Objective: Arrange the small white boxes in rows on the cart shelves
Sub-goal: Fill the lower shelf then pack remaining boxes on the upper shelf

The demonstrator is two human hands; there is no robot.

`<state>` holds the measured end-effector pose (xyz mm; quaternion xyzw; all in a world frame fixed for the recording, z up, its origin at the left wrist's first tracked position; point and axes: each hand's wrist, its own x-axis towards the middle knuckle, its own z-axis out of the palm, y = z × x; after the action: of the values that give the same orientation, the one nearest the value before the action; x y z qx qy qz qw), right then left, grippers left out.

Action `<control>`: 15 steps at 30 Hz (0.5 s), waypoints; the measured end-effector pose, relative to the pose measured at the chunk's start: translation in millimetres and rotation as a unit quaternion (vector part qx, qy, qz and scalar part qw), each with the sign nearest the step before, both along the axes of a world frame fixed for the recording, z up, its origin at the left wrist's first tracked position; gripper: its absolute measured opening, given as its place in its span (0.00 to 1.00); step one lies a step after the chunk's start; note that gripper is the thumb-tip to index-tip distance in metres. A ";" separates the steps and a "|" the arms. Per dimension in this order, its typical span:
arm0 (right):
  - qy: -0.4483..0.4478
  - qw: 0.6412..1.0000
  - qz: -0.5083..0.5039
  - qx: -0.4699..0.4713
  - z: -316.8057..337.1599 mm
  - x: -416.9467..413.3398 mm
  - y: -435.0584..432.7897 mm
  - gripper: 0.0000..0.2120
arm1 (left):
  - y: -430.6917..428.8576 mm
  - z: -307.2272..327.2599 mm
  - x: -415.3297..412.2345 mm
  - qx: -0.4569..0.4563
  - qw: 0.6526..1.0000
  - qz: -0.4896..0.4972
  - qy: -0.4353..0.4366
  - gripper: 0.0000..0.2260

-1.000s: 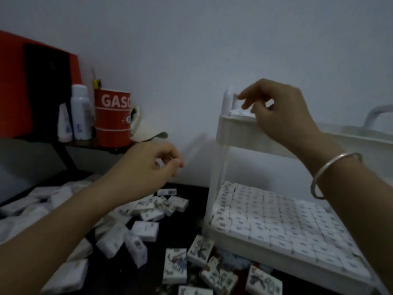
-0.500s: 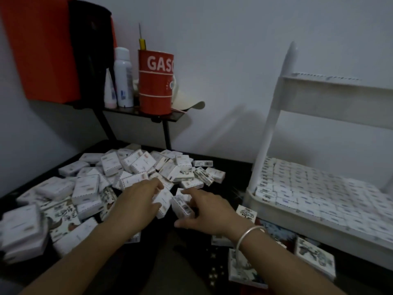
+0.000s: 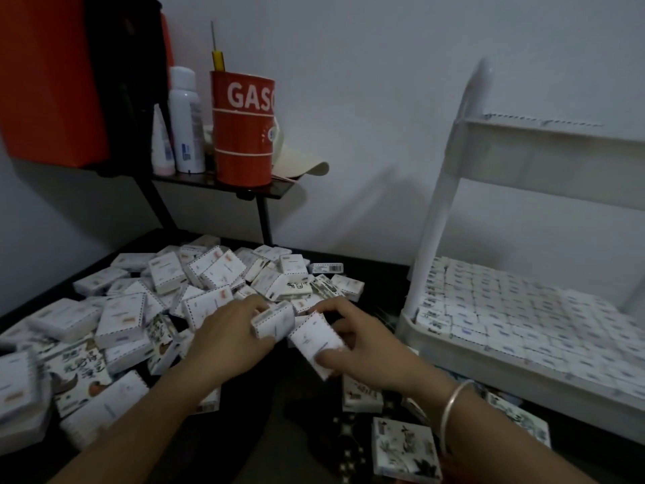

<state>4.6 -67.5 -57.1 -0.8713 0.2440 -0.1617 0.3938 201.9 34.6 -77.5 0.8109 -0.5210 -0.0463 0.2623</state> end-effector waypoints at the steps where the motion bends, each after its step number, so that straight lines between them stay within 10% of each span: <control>1: -0.019 0.999 -0.004 0.029 6.7 -7.1 0.2 0.23 | 0.5 4.3 -1.5 -0.026 0.999 -0.019 0.041 0.13; 10: -0.162 0.984 -0.042 0.063 87.4 -82.8 -6.6 0.22 | -22.9 80.8 -64.5 -0.203 0.932 -0.222 0.203 0.15; 15: -0.241 0.959 -0.136 -0.065 159.3 -137.5 -23.3 0.21 | -52.8 136.9 -103.0 -0.275 0.901 -0.267 0.203 0.16</control>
<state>-132.9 -90.8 102.2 -0.7888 0.2473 -0.4345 0.3575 98.9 -18.2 59.4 0.5099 -0.6457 -0.1336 0.5525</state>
